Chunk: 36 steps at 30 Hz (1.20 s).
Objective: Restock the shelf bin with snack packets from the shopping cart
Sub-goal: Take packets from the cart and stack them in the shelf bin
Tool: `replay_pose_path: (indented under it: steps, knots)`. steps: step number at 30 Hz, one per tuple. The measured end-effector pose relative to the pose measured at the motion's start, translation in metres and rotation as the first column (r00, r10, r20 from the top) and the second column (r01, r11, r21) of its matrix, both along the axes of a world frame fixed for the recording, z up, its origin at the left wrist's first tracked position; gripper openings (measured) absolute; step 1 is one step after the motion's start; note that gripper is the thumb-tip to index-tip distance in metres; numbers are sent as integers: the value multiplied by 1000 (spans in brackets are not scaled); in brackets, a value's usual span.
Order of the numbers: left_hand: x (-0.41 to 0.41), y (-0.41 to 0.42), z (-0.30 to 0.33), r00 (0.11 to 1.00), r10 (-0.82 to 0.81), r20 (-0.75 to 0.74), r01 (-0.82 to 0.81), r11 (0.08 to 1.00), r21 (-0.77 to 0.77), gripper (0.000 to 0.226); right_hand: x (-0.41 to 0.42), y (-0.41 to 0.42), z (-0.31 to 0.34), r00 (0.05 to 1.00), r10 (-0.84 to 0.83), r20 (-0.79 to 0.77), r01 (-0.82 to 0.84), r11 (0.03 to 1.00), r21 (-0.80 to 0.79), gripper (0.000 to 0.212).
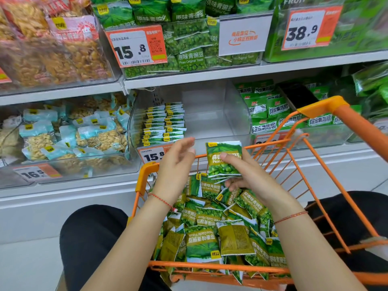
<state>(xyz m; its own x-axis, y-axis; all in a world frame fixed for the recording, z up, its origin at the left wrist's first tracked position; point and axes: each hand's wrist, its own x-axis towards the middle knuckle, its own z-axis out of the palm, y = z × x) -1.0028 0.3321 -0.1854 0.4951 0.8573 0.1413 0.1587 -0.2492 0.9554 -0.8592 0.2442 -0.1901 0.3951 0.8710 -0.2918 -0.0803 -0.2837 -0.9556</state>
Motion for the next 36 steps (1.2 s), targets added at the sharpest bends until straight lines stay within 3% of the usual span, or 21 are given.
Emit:
replay_pose_path:
  steps: [2,4,7,10,13,15,17,19,21,23,25,26,28,29,31,33,36]
  knots:
    - [2,-8,-4,993,-74,-91,51,970,-236,53,-5,-1,1,979,-11,204,13,1000,-5,86]
    - [8,-15,-11,974,-155,-164,87,928,-363,79,-10,-2,-1,937,19,349,-15,1000,-12,91]
    - [19,-23,-18,986,-150,-69,101,877,-469,98,-14,-3,-2,915,71,396,-69,997,-19,81]
    - [23,-26,-20,991,-71,113,122,820,-559,75,-15,-4,-2,952,84,295,-94,995,19,70]
    - [21,-23,-20,989,-48,138,119,816,-565,67,-10,5,-3,960,86,265,-93,996,15,73]
    - [18,-13,-16,995,-13,100,64,846,-529,65,-7,12,-1,941,150,302,-158,987,2,65]
    - [15,2,-7,998,-1,57,27,886,-462,81,-3,25,6,923,196,330,-210,978,5,31]
    - [14,19,2,1000,8,15,-1,910,-415,91,4,43,11,926,209,315,-230,973,31,22]
    - [17,40,11,1000,-4,-10,0,917,-399,70,10,67,18,926,200,322,-226,973,45,38]
    - [21,58,23,998,-58,-39,40,932,-360,32,17,93,24,941,180,288,-199,979,36,34]
    - [20,87,21,978,-87,-190,51,981,-186,40,28,119,28,959,147,244,-157,987,21,31]
    - [18,103,17,954,-54,-294,45,998,-39,47,36,131,30,963,137,232,-142,990,6,39]
    - [9,131,8,868,65,-493,62,969,238,57,50,155,27,961,102,259,-97,995,-31,80]
    - [4,144,1,806,108,-582,97,946,310,64,58,165,23,956,90,278,-78,995,-56,91]
    - [-1,162,-13,660,151,-736,182,918,351,81,72,185,10,949,68,308,-42,995,-91,70]
    - [-2,172,-26,524,162,-836,233,917,324,78,82,200,-1,938,120,326,-70,984,-162,43]
    - [-2,175,-36,496,120,-860,225,939,261,72,83,215,-16,899,270,346,-172,942,-288,20]
